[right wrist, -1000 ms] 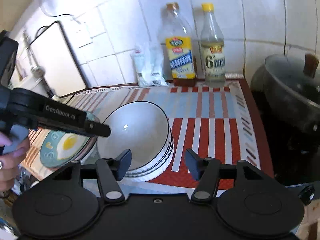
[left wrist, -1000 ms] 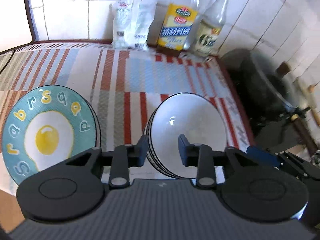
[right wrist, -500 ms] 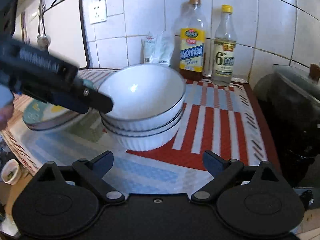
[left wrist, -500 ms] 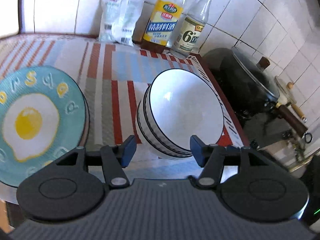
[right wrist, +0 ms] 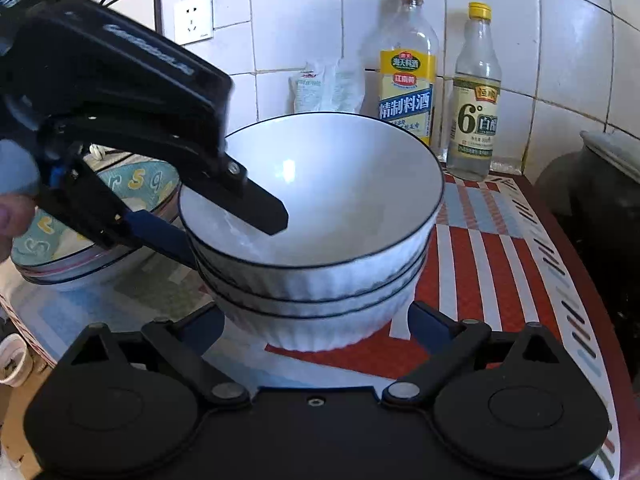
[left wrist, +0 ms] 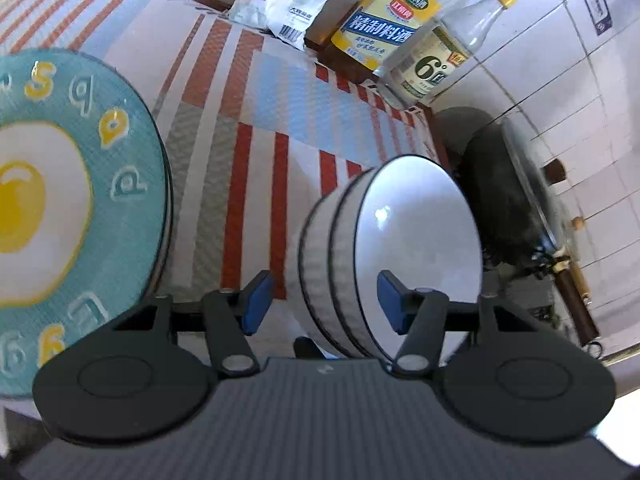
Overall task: Organize plates and bowls
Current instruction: 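Lift the bowl stack with the left tool and lower it onto the blue egg plate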
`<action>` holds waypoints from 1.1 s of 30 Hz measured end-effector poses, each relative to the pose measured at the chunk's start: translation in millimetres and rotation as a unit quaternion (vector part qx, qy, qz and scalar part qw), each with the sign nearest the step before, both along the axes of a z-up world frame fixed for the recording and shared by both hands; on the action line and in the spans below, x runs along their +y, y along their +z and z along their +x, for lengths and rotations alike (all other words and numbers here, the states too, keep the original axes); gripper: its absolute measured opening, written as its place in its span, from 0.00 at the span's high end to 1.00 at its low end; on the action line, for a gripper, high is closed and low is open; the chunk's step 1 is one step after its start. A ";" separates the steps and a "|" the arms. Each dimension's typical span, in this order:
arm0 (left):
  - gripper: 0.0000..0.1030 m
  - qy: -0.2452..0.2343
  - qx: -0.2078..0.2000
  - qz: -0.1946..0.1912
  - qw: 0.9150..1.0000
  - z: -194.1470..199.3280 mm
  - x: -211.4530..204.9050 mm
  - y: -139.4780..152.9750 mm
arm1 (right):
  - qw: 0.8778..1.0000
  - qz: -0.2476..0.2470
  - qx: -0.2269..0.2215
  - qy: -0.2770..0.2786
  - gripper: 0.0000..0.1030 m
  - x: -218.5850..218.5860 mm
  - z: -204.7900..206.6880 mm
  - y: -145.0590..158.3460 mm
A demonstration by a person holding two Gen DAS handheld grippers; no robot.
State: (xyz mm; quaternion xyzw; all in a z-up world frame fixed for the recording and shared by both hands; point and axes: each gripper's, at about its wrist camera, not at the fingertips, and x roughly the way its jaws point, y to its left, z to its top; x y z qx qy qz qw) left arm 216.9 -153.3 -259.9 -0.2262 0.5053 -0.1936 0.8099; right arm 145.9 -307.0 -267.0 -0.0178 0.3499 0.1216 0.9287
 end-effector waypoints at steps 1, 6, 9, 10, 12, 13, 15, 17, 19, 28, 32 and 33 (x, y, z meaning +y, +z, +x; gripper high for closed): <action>0.61 -0.004 -0.006 0.010 1.000 1.1 -1.1 0.6 | 1.000 0.000 0.001 0.004 0.02 0.4 1.5 -0.3; 0.69 -0.026 -0.027 0.035 0.999 3.1 -6.5 -1.5 | 1.000 0.013 0.007 0.012 0.01 -1.6 8.6 -2.8; 0.68 -0.023 -0.018 0.028 0.999 4.8 -7.1 -8.8 | 1.000 0.003 -0.007 0.022 0.00 0.8 7.4 -3.0; 0.68 -0.019 -0.016 0.021 0.999 5.0 -6.4 -10.9 | 1.000 0.006 -0.008 0.024 0.00 -0.3 7.4 -3.5; 0.68 -0.015 -0.017 0.016 1.000 4.1 -5.2 -12.0 | 0.999 0.016 -0.012 0.031 0.00 -3.7 7.4 -5.3; 0.68 -0.018 -0.021 0.019 0.999 3.2 -5.8 -11.7 | 0.999 0.017 -0.012 0.035 0.00 -4.1 8.4 -5.8; 0.68 -0.027 -0.030 0.025 0.999 0.9 -7.8 -10.9 | 0.999 0.019 -0.012 0.040 0.00 -4.9 10.9 -6.6; 0.68 -0.031 -0.035 0.031 0.998 -0.3 -9.8 -9.5 | 0.999 0.020 -0.014 0.043 0.00 -5.0 11.5 -7.5; 0.68 -0.031 -0.037 0.036 0.998 -1.0 -11.5 -8.3 | 0.999 0.022 -0.012 0.042 0.00 -5.1 12.0 -7.3; 0.68 -0.044 -0.051 0.058 0.996 -9.3 -16.6 -2.3 | 0.999 0.020 -0.011 0.040 0.00 -3.3 8.0 -4.6; 0.68 -0.048 -0.049 0.054 0.996 -14.3 -16.1 1.1 | 0.999 0.016 -0.012 0.039 0.00 -3.0 1.9 0.0; 0.68 -0.048 -0.051 0.053 0.996 -16.4 -15.4 2.8 | 0.999 0.015 -0.013 0.039 0.00 -2.9 0.3 1.7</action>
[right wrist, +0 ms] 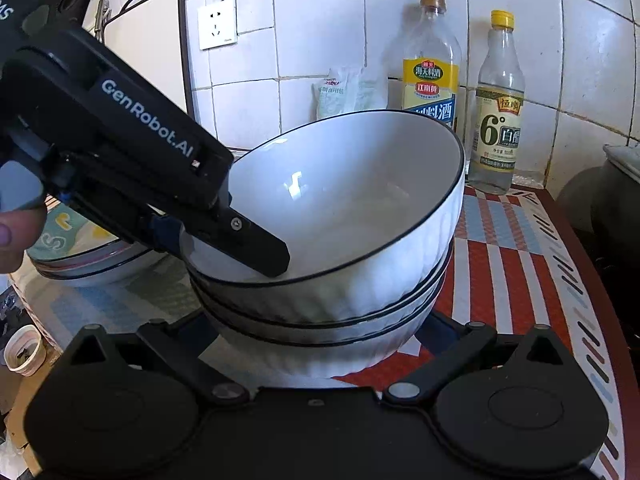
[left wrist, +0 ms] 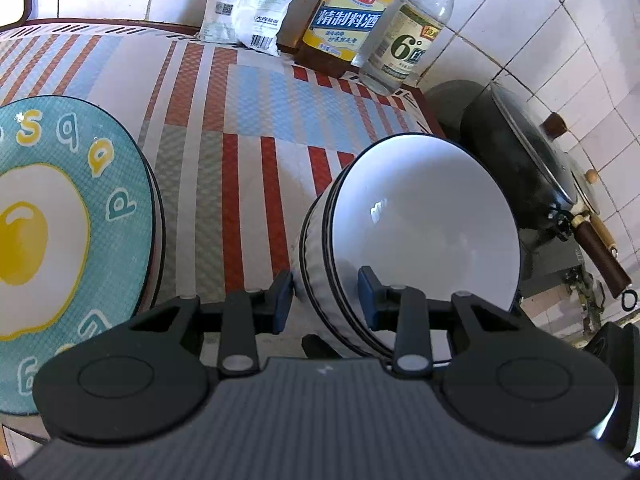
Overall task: Organize plates and bowls
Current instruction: 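Lift the bowl stack with the left tool and lower it onto the blue egg plate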
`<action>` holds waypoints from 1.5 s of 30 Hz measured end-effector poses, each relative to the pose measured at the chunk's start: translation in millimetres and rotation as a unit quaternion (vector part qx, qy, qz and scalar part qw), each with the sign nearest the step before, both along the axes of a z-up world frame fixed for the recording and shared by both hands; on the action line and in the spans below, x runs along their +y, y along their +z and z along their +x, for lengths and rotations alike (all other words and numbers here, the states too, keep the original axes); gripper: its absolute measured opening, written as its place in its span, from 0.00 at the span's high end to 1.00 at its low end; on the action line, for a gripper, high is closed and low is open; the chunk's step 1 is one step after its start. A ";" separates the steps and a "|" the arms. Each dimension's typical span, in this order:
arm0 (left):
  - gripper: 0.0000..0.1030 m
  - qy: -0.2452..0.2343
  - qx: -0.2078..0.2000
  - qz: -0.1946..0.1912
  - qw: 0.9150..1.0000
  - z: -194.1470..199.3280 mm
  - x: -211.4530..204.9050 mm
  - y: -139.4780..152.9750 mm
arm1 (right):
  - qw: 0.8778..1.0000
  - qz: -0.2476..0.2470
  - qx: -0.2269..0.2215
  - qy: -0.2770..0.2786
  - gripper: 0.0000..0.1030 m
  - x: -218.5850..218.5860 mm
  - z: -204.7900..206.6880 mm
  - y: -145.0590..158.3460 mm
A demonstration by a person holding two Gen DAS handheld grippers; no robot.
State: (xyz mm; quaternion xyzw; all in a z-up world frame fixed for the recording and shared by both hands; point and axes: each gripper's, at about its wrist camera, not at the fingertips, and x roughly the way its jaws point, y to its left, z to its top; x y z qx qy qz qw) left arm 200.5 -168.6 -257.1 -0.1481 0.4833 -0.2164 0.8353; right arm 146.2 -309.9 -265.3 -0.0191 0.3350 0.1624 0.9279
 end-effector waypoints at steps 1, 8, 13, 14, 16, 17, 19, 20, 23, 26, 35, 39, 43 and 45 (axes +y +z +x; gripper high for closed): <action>0.68 -0.001 -0.002 0.000 1.000 -2.4 0.8 2.2 | 1.000 -0.001 -0.001 0.000 0.00 0.1 -1.6 2.5; 0.68 0.000 -0.007 -0.006 1.000 -21.1 12.6 26.2 | 1.000 -0.006 -0.008 0.005 0.00 8.3 -15.2 28.9; 0.68 0.014 -0.013 0.000 1.000 -38.5 30.8 47.7 | 1.000 -0.002 -0.011 0.015 0.00 22.7 -24.0 49.6; 0.68 0.019 -0.012 0.001 1.000 -41.7 35.7 51.5 | 1.000 -0.001 -0.011 0.018 0.00 27.5 -25.4 54.6; 0.68 0.028 -0.013 0.003 1.000 -48.2 46.6 58.8 | 1.000 0.002 -0.011 0.025 0.00 36.1 -27.5 61.4; 0.68 0.034 -0.014 0.004 0.999 -52.3 54.2 62.3 | 0.999 0.004 -0.011 0.030 0.00 41.9 -29.0 66.0; 0.68 0.046 -0.015 0.007 0.999 -58.4 66.7 67.0 | 0.999 0.007 -0.010 0.041 0.00 52.0 -29.3 71.4; 0.68 0.055 -0.014 0.009 0.998 -61.2 74.2 68.9 | 0.999 0.009 -0.010 0.050 0.00 59.0 -29.6 73.7; 0.68 0.078 -0.013 0.014 0.997 -66.7 96.5 70.5 | 0.997 0.014 -0.009 0.072 0.00 78.9 -29.6 76.0; 0.68 0.099 -0.009 0.019 0.995 -67.5 118.9 69.9 | 0.995 0.021 -0.005 0.092 0.00 99.2 -24.7 75.0; 0.68 0.138 -0.014 0.043 0.989 -43.4 166.7 60.3 | 0.990 0.043 0.000 0.132 0.00 147.3 11.5 62.9; 0.68 0.152 -0.008 0.040 0.988 -25.4 180.4 45.9 | 0.988 0.041 0.004 0.147 0.00 161.7 28.6 50.2; 0.68 0.161 0.000 0.019 0.987 -8.7 189.6 29.2 | 0.987 0.023 0.010 0.160 0.00 170.4 46.5 40.2; 0.68 0.164 0.000 0.015 0.986 -2.0 191.4 23.1 | 0.986 0.013 0.009 0.164 0.00 171.9 53.3 35.3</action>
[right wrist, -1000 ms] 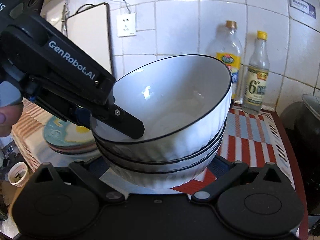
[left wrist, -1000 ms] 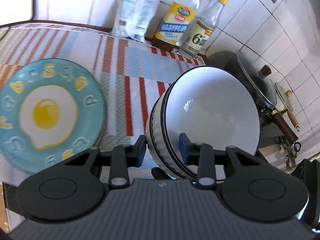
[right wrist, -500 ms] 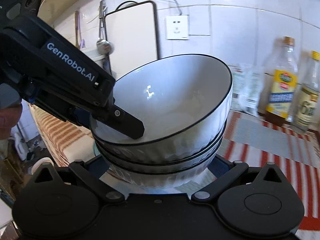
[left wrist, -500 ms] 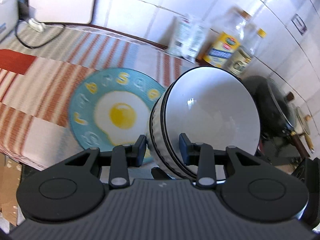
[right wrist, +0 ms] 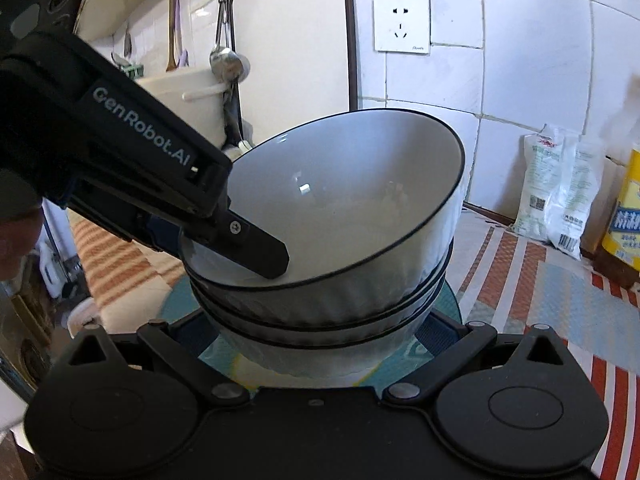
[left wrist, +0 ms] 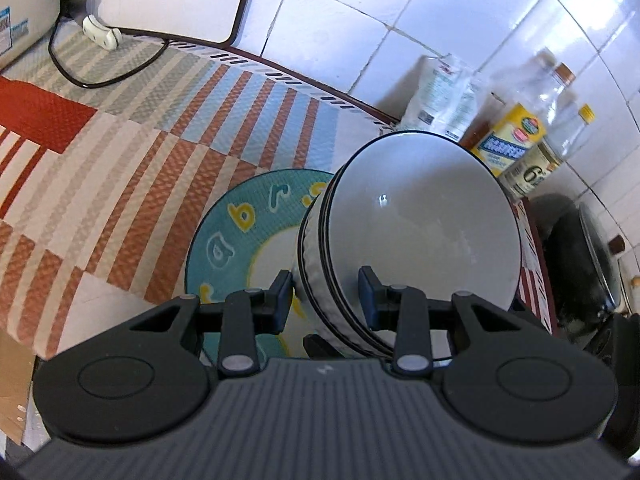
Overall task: Organize plates and bowls
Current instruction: 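Lift the bowl stack with the left tool and lower it onto the blue egg plate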
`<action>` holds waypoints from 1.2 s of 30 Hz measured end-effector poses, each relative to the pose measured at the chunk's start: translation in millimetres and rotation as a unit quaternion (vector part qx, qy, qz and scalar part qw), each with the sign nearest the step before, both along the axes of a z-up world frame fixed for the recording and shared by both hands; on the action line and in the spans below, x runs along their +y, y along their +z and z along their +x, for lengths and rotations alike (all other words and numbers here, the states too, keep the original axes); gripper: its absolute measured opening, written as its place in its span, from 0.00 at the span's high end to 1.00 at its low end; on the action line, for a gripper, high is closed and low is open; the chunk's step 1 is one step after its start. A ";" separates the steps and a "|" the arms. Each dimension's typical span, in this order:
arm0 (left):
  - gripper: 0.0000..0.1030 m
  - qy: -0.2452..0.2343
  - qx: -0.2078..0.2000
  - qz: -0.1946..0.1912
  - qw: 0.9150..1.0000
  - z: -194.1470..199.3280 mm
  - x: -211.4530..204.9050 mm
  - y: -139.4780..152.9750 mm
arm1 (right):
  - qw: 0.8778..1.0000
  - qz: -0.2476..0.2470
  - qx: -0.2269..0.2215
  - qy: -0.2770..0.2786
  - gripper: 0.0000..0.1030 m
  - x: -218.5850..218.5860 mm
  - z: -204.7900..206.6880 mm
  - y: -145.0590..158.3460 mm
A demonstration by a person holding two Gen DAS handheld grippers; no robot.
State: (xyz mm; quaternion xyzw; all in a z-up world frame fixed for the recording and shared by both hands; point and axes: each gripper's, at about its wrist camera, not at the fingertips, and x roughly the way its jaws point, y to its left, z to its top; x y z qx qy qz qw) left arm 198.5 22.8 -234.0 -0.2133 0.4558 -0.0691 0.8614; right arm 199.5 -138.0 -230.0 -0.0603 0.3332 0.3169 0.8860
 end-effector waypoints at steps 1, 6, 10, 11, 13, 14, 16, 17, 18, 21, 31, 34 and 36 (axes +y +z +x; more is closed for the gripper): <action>0.68 0.002 -0.001 -0.001 1.000 3.1 0.9 -2.8 | 1.000 -0.002 0.001 0.003 0.00 0.1 3.8 -0.8; 0.68 0.013 0.008 -0.010 1.000 17.2 6.6 -14.2 | 1.000 -0.008 0.008 0.013 0.00 5.0 19.5 -11.3; 0.68 0.015 0.004 0.005 1.000 23.9 0.8 -14.3 | 1.000 -0.003 0.016 0.006 0.00 2.6 29.3 -15.6; 0.68 0.015 0.004 0.008 1.000 25.0 -0.3 -13.8 | 1.000 -0.001 0.019 0.005 0.00 2.0 30.9 -16.1; 0.67 0.019 0.006 0.006 1.000 26.2 0.4 -14.4 | 1.000 0.000 0.017 0.008 0.00 2.0 32.8 -17.8; 0.67 0.023 0.009 0.002 1.000 26.2 1.6 -15.5 | 1.000 -0.003 0.014 0.012 0.00 2.0 32.2 -17.7; 0.67 0.027 0.008 -0.004 1.000 25.2 3.0 -16.4 | 1.000 -0.006 0.008 0.014 0.00 1.6 30.1 -19.2; 0.67 0.028 0.008 -0.005 1.000 24.8 3.1 -16.9 | 1.000 -0.003 0.011 0.012 0.00 0.8 29.2 -18.6; 0.67 0.029 0.008 -0.005 1.000 24.8 3.0 -16.9 | 1.000 -0.004 0.011 0.013 0.00 1.9 31.5 -18.8; 0.67 0.026 0.013 -0.002 1.000 26.5 2.7 -16.0 | 1.000 -0.007 0.020 0.010 0.00 2.2 32.8 -17.4; 0.63 -0.010 0.019 0.069 0.997 31.5 -4.4 5.9 | 0.998 -0.029 0.039 -0.040 0.00 -8.2 -0.1 10.6; 0.62 -0.017 0.005 0.076 0.997 25.3 -0.6 18.9 | 0.996 -0.023 0.053 -0.065 0.00 -19.0 -12.6 23.8; 0.60 -0.019 0.000 0.076 0.997 18.5 2.5 29.4 | 0.994 -0.025 0.053 -0.089 0.00 -25.6 -23.3 34.1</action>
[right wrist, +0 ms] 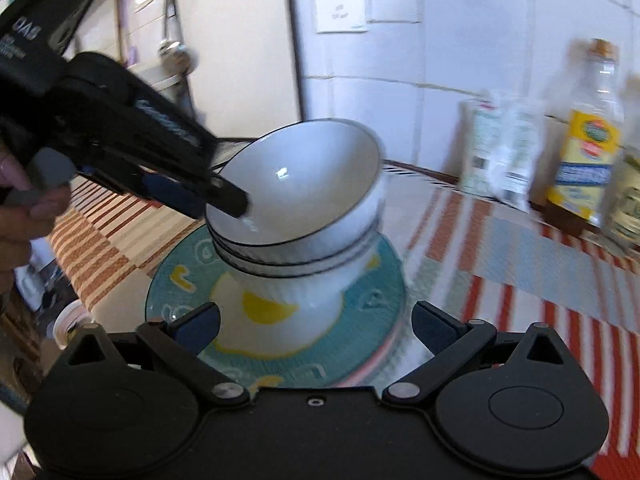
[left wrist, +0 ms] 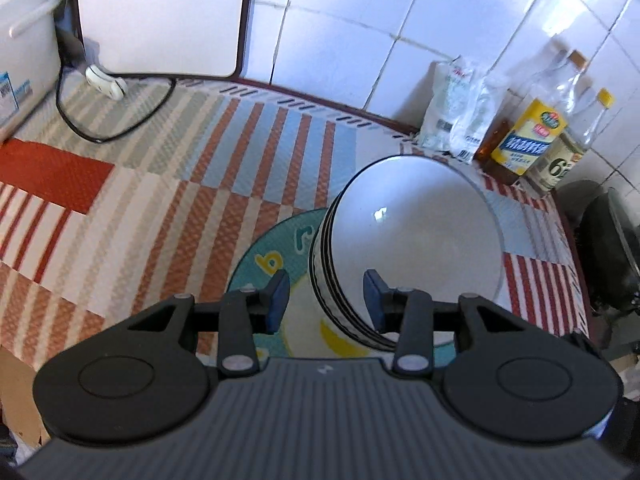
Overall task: Organize plates and bowls
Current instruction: 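Lift the bowl stack with the left tool and lower it onto the blue egg plate, then open the left tool and pull it back from the bowls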
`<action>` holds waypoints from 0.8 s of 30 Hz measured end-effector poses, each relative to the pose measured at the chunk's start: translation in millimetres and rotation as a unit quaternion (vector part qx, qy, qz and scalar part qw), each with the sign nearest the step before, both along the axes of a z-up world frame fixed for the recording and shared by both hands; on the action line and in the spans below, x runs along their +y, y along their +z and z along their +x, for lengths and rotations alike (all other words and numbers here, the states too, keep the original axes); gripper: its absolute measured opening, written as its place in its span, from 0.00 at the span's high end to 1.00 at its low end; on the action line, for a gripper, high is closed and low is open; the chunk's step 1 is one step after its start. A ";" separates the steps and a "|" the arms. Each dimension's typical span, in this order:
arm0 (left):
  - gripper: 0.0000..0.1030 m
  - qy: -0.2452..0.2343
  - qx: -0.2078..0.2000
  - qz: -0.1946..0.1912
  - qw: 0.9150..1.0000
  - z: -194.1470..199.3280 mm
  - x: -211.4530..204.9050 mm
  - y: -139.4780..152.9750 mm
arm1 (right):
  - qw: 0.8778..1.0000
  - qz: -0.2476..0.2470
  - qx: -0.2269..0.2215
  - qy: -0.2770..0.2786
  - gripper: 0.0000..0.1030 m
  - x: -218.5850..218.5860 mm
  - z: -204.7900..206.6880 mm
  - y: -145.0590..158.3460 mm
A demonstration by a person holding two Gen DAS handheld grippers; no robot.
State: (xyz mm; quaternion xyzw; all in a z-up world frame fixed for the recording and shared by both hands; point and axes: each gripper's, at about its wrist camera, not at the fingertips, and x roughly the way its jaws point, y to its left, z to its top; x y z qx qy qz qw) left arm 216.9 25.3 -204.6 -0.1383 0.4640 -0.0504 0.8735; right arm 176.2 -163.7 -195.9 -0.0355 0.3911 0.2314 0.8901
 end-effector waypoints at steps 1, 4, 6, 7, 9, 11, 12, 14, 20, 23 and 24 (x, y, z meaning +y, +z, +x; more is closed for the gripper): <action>0.60 -0.001 -0.002 0.000 1.000 -4.2 1.4 5.2 | 1.000 -0.001 0.000 -0.012 0.00 -3.1 -5.4 5.9; 0.59 -0.013 -0.010 0.003 1.000 -20.8 4.1 21.0 | 0.999 0.003 0.001 -0.044 0.00 -11.9 -18.4 22.7; 0.57 -0.021 -0.013 0.009 1.000 -33.9 5.4 31.0 | 0.998 0.006 -0.002 -0.067 0.00 -16.3 -28.3 36.7; 0.56 -0.025 -0.012 0.011 1.000 -39.9 6.0 35.5 | 0.997 0.007 -0.004 -0.077 0.00 -18.5 -32.9 43.7; 0.56 -0.032 -0.017 0.013 0.999 -53.5 7.7 46.1 | 0.996 0.008 -0.009 -0.093 0.00 -20.9 -41.7 57.5; 0.54 -0.037 -0.026 0.013 0.999 -66.1 8.9 56.0 | 0.994 0.010 -0.014 -0.109 0.00 -24.0 -49.1 70.2; 0.54 -0.039 -0.029 0.013 0.999 -71.4 9.0 60.0 | 0.993 0.011 -0.014 -0.119 0.00 -26.1 -53.4 76.6; 0.54 -0.040 -0.031 0.016 0.999 -82.1 8.0 69.1 | 0.991 0.008 -0.015 -0.134 0.00 -28.5 -59.5 86.5; 0.48 -0.059 -0.062 0.025 0.996 -112.0 2.3 102.1 | 0.985 -0.017 -0.019 -0.170 0.00 -36.5 -80.5 122.6; 0.46 -0.068 -0.068 0.040 0.995 -120.4 -1.4 115.2 | 0.983 -0.028 -0.022 -0.181 0.00 -39.6 -91.9 140.0; 0.46 -0.071 -0.071 0.044 0.994 -123.0 -2.5 119.3 | 0.982 -0.029 -0.023 -0.183 0.00 -40.4 -94.3 145.4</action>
